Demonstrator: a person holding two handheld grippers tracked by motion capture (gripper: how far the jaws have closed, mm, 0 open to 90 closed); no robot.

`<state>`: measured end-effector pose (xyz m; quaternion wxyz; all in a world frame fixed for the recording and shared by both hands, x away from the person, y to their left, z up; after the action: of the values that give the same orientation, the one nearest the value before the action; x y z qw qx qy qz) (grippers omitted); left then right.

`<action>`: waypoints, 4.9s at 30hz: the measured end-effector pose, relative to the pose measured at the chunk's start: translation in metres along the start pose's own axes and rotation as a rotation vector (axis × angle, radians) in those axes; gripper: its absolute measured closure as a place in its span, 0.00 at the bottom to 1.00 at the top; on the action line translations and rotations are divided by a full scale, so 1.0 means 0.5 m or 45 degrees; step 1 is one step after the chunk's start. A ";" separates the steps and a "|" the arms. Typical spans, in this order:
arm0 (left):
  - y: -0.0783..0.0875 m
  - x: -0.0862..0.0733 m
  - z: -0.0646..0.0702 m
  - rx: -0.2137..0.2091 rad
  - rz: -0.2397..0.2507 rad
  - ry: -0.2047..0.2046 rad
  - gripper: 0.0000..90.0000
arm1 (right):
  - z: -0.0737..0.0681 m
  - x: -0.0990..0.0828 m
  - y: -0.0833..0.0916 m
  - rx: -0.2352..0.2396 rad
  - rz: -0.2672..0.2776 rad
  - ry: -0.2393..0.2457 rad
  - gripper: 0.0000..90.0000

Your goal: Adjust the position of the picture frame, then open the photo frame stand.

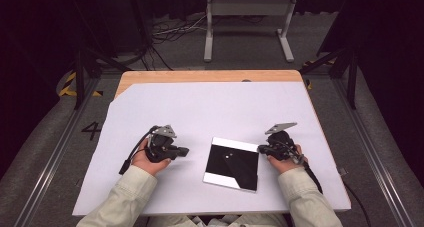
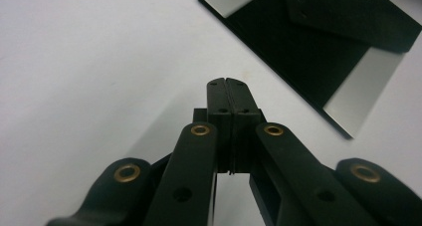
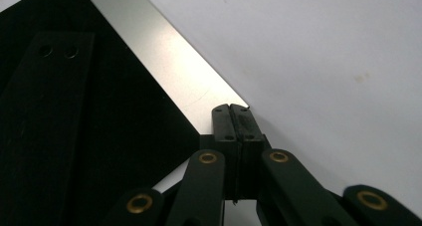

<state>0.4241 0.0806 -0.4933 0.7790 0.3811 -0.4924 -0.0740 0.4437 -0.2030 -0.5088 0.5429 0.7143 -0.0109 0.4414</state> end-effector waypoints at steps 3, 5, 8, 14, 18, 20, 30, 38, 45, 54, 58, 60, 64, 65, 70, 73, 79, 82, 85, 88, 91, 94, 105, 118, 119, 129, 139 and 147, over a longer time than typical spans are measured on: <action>0.008 -0.007 -0.010 0.027 0.000 0.008 1.00 | -0.018 0.021 -0.019 -0.017 0.003 0.056 1.00; 0.009 -0.011 -0.011 0.042 -0.003 0.010 1.00 | -0.026 0.031 -0.028 -0.006 0.009 0.073 1.00; 0.010 -0.016 -0.012 0.063 -0.012 -0.005 1.00 | -0.029 0.035 -0.033 0.016 0.021 0.074 1.00; 0.021 -0.019 -0.022 0.109 0.025 -0.028 0.97 | -0.027 0.038 -0.008 -0.003 0.049 0.133 1.00; 0.028 -0.017 -0.024 0.120 0.049 -0.059 0.94 | -0.027 0.035 0.026 0.034 0.072 0.145 1.00; 0.032 -0.016 -0.028 0.164 0.046 -0.077 0.94 | -0.028 0.028 0.041 0.057 0.067 0.147 1.00; 0.048 -0.002 -0.060 0.256 0.089 -0.059 0.95 | -0.001 0.019 0.104 0.054 0.112 0.136 0.95; 0.039 0.002 -0.060 0.248 0.082 -0.066 0.93 | -0.010 0.012 0.118 0.060 0.113 0.148 0.83; 0.038 0.003 -0.064 0.242 0.090 -0.050 0.92 | -0.029 0.010 0.116 0.105 0.077 0.179 0.80; 0.037 0.004 -0.062 0.240 0.092 -0.057 0.92 | -0.050 0.006 0.127 0.157 0.033 0.214 0.79; 0.032 0.006 -0.063 0.235 0.092 -0.060 0.92 | -0.060 0.000 0.130 0.185 0.010 0.234 0.79; 0.030 0.007 -0.062 0.232 0.094 -0.056 0.92 | -0.072 -0.011 0.128 0.225 -0.032 0.258 0.79; 0.032 0.006 -0.060 0.230 0.095 -0.057 0.91 | -0.083 -0.019 0.128 0.254 -0.072 0.281 0.79; 0.033 0.006 -0.060 0.230 0.096 -0.055 0.91 | -0.085 -0.019 0.128 0.260 -0.074 0.290 0.79; 0.033 0.006 -0.063 0.230 0.094 -0.051 0.91 | -0.100 -0.024 0.131 0.286 -0.098 0.314 0.79; 0.033 0.006 -0.063 0.233 0.095 -0.053 0.90 | -0.103 -0.027 0.133 0.290 -0.109 0.322 0.79; 0.034 0.005 -0.064 0.232 0.096 -0.050 0.90 | -0.110 -0.036 0.138 0.311 -0.122 0.357 0.79; 0.032 0.005 -0.064 0.227 0.093 -0.053 0.90 | -0.114 -0.041 0.142 0.329 -0.124 0.378 0.79; 0.032 0.005 -0.064 0.227 0.096 -0.053 0.90 | -0.118 -0.048 0.146 0.349 -0.134 0.397 0.79; 0.031 0.005 -0.062 0.226 0.090 -0.061 0.90 | -0.122 -0.053 0.147 0.362 -0.142 0.409 0.79; 0.032 0.005 -0.061 0.227 0.093 -0.059 0.89 | -0.125 -0.058 0.146 0.368 -0.153 0.415 0.80; 0.033 0.003 -0.062 0.226 0.087 -0.064 0.89 | -0.126 -0.062 0.145 0.367 -0.153 0.418 0.79; 0.030 0.003 -0.060 0.228 0.088 -0.067 0.88 | -0.131 -0.078 0.136 0.380 -0.160 0.422 0.79; 0.025 0.002 -0.059 0.216 0.076 -0.070 0.88 | -0.150 -0.108 0.120 0.425 -0.224 0.420 0.80; 0.025 0.002 -0.059 0.217 0.074 -0.071 0.88 | -0.152 -0.109 0.119 0.432 -0.228 0.423 0.80; 0.023 0.001 -0.059 0.219 0.075 -0.071 0.87 | -0.162 -0.117 0.109 0.456 -0.258 0.440 0.81; 0.021 0.000 -0.057 0.208 0.066 -0.068 0.87 | -0.172 -0.122 0.100 0.476 -0.280 0.456 0.81; 0.019 0.000 -0.055 0.206 0.062 -0.074 0.87 | -0.174 -0.121 0.098 0.442 -0.293 0.491 0.85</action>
<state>0.4445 0.1016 -0.4933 0.7326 0.4282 -0.5284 -0.0259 0.3286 -0.1826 -0.5082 0.4509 0.6960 0.2494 0.5000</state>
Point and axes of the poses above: each handheld gripper's, and its own axes: y roughly backward along the jaws, x roughly out of its top, z roughly to its right, the point moved 10 cm from there along -y, roughly forward along the jaws, and after that the axes turned 3 degrees about z, right-handed, at the moved point
